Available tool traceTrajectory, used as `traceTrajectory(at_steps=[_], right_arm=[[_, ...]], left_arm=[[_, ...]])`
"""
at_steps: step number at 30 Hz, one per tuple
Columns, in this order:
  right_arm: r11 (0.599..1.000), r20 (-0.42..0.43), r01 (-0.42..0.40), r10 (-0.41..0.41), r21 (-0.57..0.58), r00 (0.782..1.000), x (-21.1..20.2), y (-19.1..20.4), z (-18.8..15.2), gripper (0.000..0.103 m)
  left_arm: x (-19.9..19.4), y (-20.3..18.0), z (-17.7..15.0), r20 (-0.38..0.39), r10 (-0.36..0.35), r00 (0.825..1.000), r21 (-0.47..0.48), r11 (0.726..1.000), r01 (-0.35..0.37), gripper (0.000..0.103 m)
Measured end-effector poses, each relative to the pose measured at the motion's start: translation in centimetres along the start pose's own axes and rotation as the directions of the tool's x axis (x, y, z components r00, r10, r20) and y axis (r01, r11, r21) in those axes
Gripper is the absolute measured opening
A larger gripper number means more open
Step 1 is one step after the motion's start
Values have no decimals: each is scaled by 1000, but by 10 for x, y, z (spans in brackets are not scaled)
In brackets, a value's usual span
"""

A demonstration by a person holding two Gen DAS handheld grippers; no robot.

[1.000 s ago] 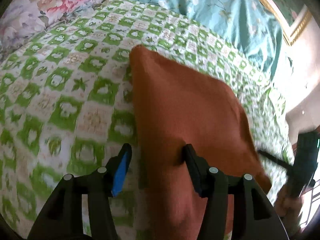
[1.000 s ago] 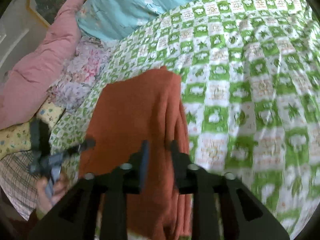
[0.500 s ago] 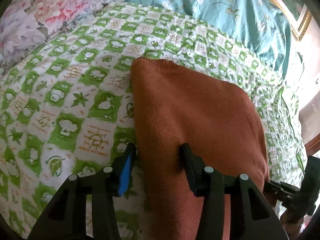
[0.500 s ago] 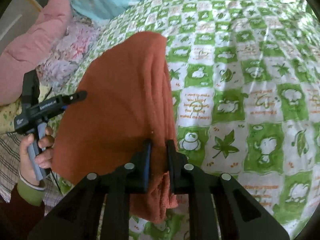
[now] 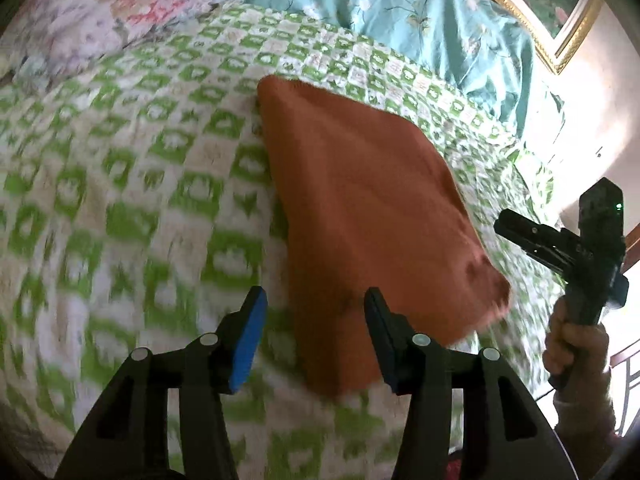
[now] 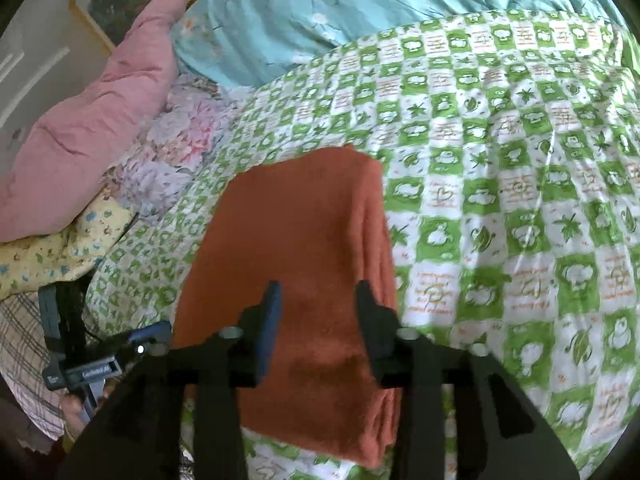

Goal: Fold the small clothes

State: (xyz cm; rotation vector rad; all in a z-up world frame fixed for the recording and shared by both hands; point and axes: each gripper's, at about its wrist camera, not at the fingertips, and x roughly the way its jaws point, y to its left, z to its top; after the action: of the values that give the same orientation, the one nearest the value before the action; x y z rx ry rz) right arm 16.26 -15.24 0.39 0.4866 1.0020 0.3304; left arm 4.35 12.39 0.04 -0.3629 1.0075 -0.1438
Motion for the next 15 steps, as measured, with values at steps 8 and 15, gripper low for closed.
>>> traceTrajectory(at_steps=[8, 15], right_arm=[[998, -14, 18, -17, 66, 1000, -22, -19, -48, 44], [996, -20, -11, 13, 86, 1000, -17, -23, -65, 44]], left_arm=[[-4, -21, -55, 13, 66, 998, 117, 991, -67, 52], [10, -26, -59, 114, 206, 972, 118, 969, -219, 52]])
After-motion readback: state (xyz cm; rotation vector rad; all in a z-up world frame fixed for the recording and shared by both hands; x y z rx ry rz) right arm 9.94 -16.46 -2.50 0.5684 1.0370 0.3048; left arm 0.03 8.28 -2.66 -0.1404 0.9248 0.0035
